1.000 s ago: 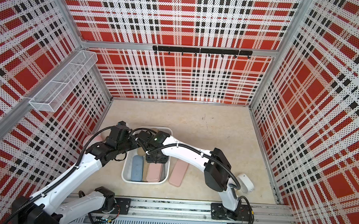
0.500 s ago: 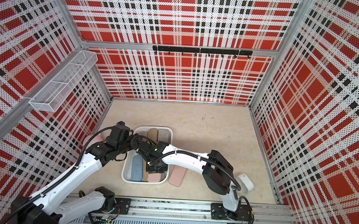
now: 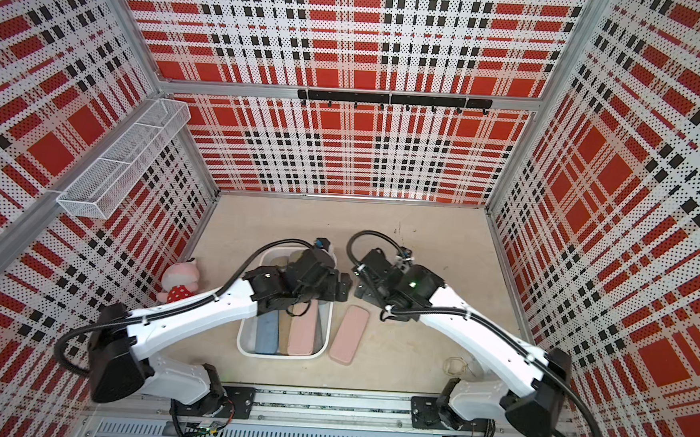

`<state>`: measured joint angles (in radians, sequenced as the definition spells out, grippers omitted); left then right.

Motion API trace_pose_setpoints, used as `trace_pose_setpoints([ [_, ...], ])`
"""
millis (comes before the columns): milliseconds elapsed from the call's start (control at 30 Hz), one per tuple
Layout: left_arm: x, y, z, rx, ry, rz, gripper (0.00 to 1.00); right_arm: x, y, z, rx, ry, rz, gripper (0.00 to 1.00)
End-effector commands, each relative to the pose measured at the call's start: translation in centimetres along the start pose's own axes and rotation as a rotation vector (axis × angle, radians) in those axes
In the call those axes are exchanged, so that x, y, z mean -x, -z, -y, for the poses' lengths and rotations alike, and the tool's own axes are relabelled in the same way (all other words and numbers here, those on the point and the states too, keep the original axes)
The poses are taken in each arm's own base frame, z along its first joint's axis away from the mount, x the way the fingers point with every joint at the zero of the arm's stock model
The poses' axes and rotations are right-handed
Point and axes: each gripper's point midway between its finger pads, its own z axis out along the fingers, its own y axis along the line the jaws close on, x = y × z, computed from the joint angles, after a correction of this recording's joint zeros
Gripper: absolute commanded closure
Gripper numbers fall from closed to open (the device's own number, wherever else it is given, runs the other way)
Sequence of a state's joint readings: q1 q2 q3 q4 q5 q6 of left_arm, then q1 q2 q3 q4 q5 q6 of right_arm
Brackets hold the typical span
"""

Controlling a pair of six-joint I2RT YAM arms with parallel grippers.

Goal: Put the glasses cases into the storage boxes
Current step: Pick up the glasses case at the center of the board.

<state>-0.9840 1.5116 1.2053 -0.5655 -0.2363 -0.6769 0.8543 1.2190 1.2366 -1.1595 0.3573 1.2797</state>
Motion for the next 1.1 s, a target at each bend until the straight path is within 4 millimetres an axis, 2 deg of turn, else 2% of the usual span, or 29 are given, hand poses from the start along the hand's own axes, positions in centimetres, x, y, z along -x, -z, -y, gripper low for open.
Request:
trace_pose_setpoints([
  [0, -1.8, -2.7, 1.9, 0.033, -0.099, -0.055, 0.00, -0.2, -0.9, 4.7, -0.123, -0.071, 0.006, 0.00],
  [100, -3.9, -5.5, 3.1, 0.045, -0.145, -0.126, 0.01, -0.1, -1.2, 7.2, -0.145, -0.114, 0.000, 0.00],
  [233, -5.9, -8.0, 2.8, 0.097, -0.176, -0.196, 0.02, -0.1, -1.3, 9.5, -0.157, -0.152, -0.001, 0.00],
  [500, -8.4, -9.1, 1.6, 0.154, -0.186, -0.296, 0.02, 0.4, -1.0, 12.4, -0.176, -0.175, 0.003, 0.00],
  [767, -11.1, -8.5, 0.3, 0.165, -0.180, -0.398, 0.02, 1.1, 0.4, 13.4, -0.178, -0.177, 0.034, 0.00],
  [1067, -12.8, -10.4, -1.0, 0.215, -0.184, -0.454, 0.01, 1.8, 1.3, 13.2, -0.166, -0.167, 0.056, 0.00],
])
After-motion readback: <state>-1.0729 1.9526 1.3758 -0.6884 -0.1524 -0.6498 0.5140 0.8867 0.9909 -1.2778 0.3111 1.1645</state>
